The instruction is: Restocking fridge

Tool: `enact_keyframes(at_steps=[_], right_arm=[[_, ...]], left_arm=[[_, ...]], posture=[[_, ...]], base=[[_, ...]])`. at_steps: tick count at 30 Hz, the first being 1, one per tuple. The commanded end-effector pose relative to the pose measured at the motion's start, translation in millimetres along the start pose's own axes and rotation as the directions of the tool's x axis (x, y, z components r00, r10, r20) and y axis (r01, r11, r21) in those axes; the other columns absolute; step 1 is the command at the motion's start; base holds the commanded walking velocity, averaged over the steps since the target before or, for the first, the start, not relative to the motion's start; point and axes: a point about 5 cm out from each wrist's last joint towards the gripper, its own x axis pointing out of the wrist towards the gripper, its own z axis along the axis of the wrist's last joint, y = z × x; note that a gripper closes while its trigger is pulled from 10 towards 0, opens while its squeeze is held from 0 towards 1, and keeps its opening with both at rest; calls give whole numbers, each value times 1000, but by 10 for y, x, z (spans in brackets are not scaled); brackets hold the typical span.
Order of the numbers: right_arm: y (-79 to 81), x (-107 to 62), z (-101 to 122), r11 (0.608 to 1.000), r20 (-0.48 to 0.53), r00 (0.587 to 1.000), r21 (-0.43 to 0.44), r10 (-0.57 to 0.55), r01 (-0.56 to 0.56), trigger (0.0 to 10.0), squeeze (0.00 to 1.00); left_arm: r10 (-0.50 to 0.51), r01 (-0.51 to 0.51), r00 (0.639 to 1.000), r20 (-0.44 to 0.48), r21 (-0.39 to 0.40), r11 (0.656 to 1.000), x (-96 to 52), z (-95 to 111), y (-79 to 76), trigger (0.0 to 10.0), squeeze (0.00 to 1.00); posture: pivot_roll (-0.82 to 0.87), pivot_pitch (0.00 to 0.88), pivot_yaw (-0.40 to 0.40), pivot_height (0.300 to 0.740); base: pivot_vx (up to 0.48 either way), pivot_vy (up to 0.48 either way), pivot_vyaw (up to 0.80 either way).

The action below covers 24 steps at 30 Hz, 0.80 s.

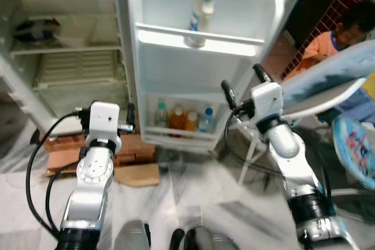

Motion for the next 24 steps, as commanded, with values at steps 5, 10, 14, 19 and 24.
enact_keyframes(at_steps=[5,10,14,19,24], right_arm=[[-30,1,-45,996,-34,996,49,-79,81,10000,0],[-202,137,16,967,-52,968,59,-246,249,10000,0],[-288,182,42,956,-55,956,48,-287,290,10000,0],[-304,196,59,956,-52,957,45,-287,289,10000,0],[-254,217,64,958,-59,959,56,-277,280,10000,0]], left_arm=[[-9,9,1000,-5,-6,1000,-35,-28,-92,10000,0],[22,-22,1000,-13,-8,1000,-34,-46,-53,10000,0],[34,-34,999,-19,-10,999,-25,-53,-52,10000,0],[39,-39,999,-24,-10,999,-27,-60,-75,10000,0],[53,-53,998,-33,-14,998,-46,-70,-85,10000,0]], posture=[[134,51,-93,740],[142,53,-84,740],[142,50,-86,740],[134,54,-99,740],[137,65,-106,740]], base=[[0,-480,0],[0,-365,584],[0,-354,800],[0,-319,800],[0,-322,800]])
